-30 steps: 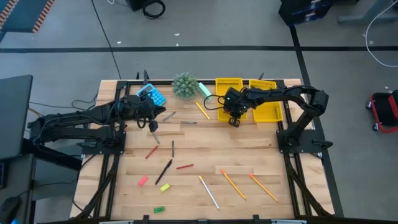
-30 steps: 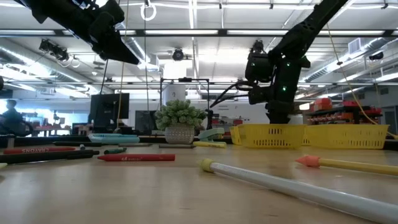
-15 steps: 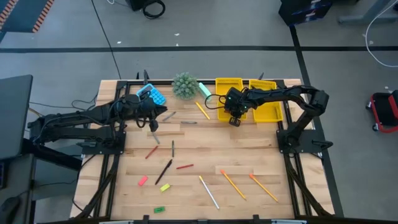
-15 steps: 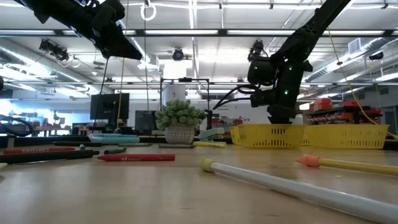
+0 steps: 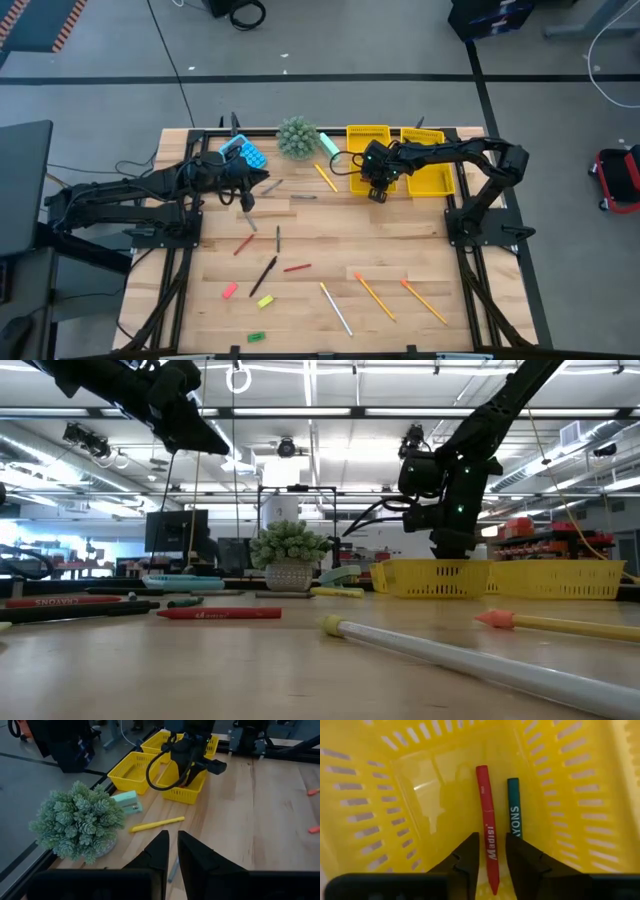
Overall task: Sort crayons/erasers/pens/pencils in bins
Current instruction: Put the top right red crayon into the bottom left yellow bin, then put the middle gray crayon into the bottom left yellow bin
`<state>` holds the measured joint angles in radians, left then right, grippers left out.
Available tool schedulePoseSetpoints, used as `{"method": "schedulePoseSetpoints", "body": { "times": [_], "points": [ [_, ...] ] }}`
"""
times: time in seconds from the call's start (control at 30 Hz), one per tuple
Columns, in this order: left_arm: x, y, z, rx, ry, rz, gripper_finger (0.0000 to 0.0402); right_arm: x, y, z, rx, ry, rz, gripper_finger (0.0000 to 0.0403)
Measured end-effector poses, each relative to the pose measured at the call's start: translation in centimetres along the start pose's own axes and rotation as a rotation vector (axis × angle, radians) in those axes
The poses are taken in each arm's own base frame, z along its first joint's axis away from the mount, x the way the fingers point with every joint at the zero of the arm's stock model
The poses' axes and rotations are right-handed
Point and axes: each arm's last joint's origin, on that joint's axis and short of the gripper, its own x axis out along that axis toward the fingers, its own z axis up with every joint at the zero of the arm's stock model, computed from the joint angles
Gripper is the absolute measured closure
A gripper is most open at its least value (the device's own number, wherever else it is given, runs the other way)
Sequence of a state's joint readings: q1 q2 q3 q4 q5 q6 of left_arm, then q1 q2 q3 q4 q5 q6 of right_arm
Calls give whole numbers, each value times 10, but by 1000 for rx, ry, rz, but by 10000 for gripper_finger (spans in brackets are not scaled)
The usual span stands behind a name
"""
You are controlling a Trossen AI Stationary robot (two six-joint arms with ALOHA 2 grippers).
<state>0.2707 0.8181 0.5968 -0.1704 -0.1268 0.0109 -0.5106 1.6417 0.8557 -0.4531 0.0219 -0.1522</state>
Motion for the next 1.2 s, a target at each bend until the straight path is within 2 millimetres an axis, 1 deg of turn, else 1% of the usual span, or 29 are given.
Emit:
{"method": "schedulePoseSetpoints", "body": {
  "times": [0.07, 0.17, 0.33, 0.57, 0.63, 0.77, 0.87, 1.0, 1.1, 1.2],
  "points": [
    [0, 0, -1, 0, 7, 0, 354, -1, 0, 2, 14, -2, -1, 286],
    [0, 0, -3, 4, 31, 0, 359, -7, -1, 10, 23, -20, -5, 277],
    [0, 0, -3, 5, 33, 0, 365, -20, -3, 23, 25, -26, -5, 276],
    [0, 1, -2, 9, 20, 17, 363, -29, -3, 25, 24, 35, 10, 269],
    [0, 1, 0, 4, 4, 20, 364, -32, -3, 25, 20, 67, 15, 268],
    [4, 0, 9, -23, -93, 21, 360, -45, -5, 33, 43, 83, 20, 267],
    [14, 0, 7, -19, -76, 27, 341, -57, -5, 44, 70, 61, 18, 267],
    [39, 3, 0, -16, -22, 48, 301, -77, 4, 53, 32, 28, 25, 267],
    [58, 3, -4, 37, 8, 32, 277, -99, 10, 50, -21, -24, 21, 268],
    [77, 2, 0, 87, 54, 21, 260, -122, 12, 42, -19, -97, 15, 270]
  ]
}}
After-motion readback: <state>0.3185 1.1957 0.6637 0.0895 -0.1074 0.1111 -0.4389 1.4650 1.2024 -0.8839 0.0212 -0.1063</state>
